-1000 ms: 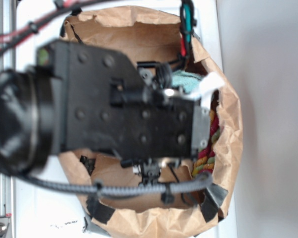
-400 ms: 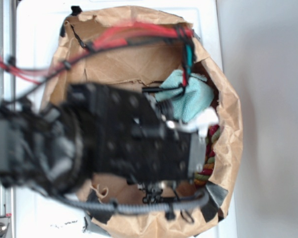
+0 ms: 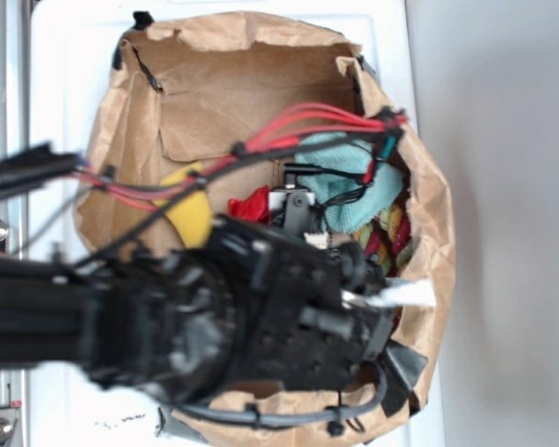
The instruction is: Grab the red paper.
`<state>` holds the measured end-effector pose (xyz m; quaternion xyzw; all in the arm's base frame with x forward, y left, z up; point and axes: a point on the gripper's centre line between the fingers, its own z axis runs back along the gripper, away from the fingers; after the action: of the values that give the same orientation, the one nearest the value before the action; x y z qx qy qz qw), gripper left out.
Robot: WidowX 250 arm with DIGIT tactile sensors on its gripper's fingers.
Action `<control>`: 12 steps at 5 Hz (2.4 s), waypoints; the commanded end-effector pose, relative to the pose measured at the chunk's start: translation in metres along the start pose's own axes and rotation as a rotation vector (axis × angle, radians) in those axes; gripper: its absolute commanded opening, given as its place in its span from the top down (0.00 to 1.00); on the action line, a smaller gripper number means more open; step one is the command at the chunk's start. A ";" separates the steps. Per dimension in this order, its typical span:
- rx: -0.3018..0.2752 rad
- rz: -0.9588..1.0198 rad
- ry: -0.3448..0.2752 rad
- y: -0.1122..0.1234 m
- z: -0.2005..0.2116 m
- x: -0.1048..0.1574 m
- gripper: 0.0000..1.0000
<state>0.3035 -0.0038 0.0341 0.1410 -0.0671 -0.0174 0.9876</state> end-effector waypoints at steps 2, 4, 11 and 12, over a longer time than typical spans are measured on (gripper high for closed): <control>0.029 0.040 -0.018 0.014 0.005 0.011 0.00; -0.067 0.044 -0.017 0.035 0.052 0.003 0.00; -0.229 -0.019 0.018 0.037 0.044 -0.037 0.00; -0.233 -0.027 -0.015 0.040 0.060 -0.041 0.00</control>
<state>0.2521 0.0200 0.0851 0.0229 -0.0444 -0.0305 0.9983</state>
